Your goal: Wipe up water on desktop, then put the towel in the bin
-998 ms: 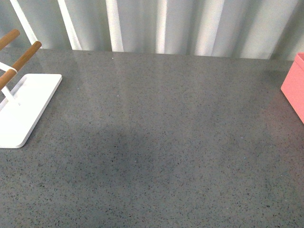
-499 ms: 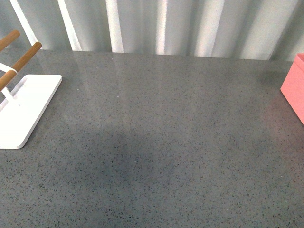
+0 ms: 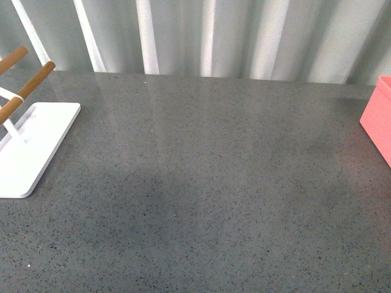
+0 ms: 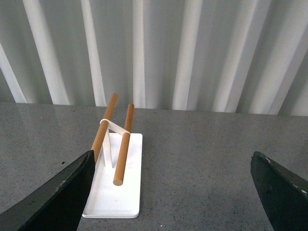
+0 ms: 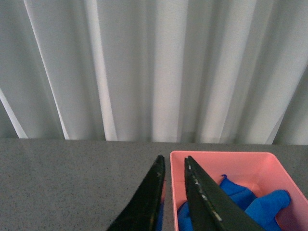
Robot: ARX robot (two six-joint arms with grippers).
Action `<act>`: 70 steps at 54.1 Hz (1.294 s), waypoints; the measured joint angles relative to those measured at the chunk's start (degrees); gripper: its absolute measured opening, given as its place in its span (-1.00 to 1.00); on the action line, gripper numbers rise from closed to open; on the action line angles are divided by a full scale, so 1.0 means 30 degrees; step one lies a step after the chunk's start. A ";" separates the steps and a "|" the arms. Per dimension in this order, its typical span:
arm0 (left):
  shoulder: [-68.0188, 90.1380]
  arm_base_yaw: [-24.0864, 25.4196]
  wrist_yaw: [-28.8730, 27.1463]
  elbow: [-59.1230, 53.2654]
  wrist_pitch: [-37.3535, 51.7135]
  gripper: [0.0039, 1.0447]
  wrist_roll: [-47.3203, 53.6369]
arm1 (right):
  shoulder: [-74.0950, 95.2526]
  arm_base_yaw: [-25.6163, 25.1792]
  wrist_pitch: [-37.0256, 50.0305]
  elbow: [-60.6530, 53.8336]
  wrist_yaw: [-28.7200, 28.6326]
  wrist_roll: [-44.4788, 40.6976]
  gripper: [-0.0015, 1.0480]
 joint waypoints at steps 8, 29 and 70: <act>0.0000 0.0000 0.0000 0.0000 0.0000 0.87 0.0000 | -0.1406 0.0889 0.0248 -0.1552 0.0874 0.0036 -0.94; 0.0000 0.0000 0.0000 0.0000 0.0000 0.87 0.0000 | -0.5617 0.3585 -0.0663 -0.4889 0.3883 0.0073 -0.94; 0.0000 0.0000 0.0000 0.0000 0.0000 0.87 0.0000 | -1.1060 0.4590 -0.3825 -0.6900 0.4401 0.0080 -0.94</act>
